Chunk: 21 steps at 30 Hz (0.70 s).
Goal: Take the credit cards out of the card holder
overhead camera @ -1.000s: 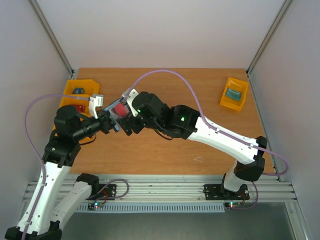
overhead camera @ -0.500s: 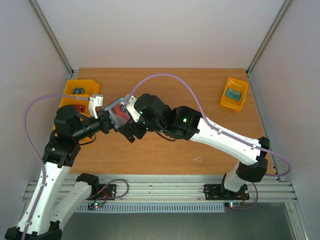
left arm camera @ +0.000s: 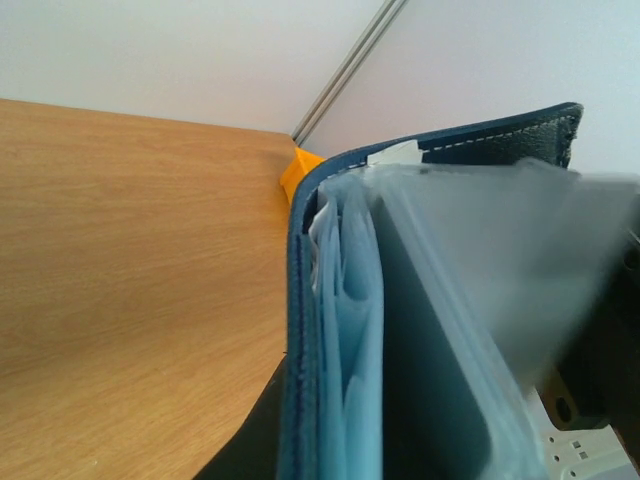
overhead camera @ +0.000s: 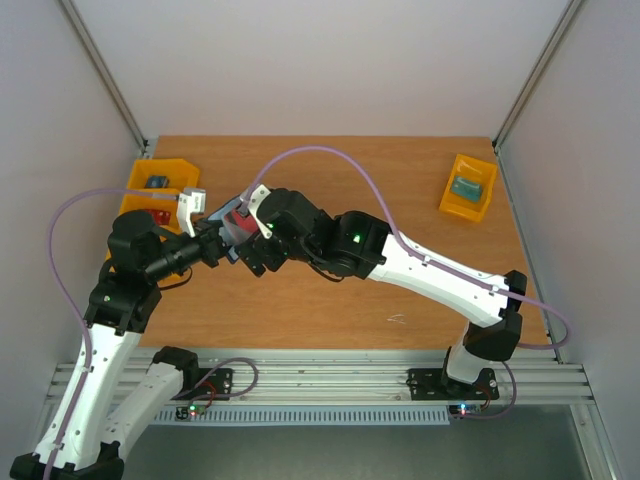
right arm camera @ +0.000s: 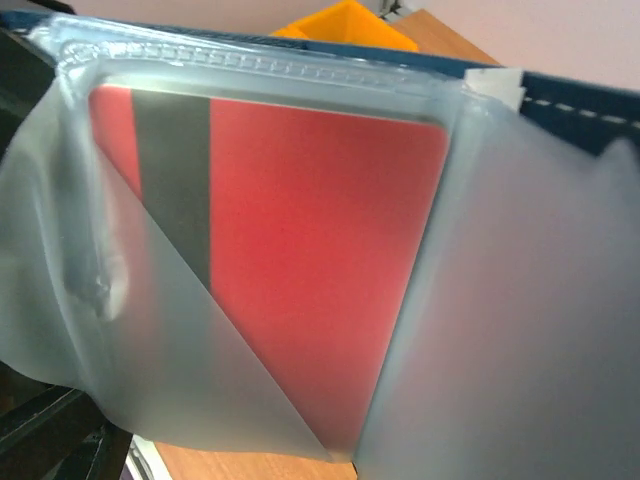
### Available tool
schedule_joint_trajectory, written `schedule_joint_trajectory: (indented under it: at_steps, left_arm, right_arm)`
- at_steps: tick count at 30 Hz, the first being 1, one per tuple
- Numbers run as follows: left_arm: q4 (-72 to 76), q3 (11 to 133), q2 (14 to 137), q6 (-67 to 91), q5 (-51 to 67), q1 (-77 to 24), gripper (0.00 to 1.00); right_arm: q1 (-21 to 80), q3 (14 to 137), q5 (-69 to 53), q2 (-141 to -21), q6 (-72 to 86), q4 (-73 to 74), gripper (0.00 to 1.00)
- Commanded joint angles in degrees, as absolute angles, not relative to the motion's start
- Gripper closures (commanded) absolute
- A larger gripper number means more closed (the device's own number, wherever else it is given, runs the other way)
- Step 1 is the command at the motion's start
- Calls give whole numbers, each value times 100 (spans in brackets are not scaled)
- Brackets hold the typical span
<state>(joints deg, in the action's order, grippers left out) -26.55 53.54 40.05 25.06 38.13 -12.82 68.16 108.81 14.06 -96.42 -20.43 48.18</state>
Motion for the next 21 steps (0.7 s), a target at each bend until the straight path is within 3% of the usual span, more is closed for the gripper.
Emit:
schedule_joint_trajectory:
  at_steps: [1, 7, 13, 21]
  left_arm:
    - [-2338, 5348, 3894, 2549, 4027, -1274, 100]
    - [-2329, 5276, 3852, 2524, 4061, -1272, 100]
    - [-2287, 5256, 3855, 2484, 4126, -1274, 100]
    - [-2382, 5280, 3861, 2001, 4258, -1274, 100]
  right_arm:
    - [6761, 11135, 2078, -9714, -1688, 4927, 1]
    - [6618, 10929, 2049, -9455, -1538, 4938, 3]
    - [6460, 10669, 1458, -9197, -1495, 4784, 19]
    - [6289, 10651, 1086, -9016, -1455, 4980, 16]
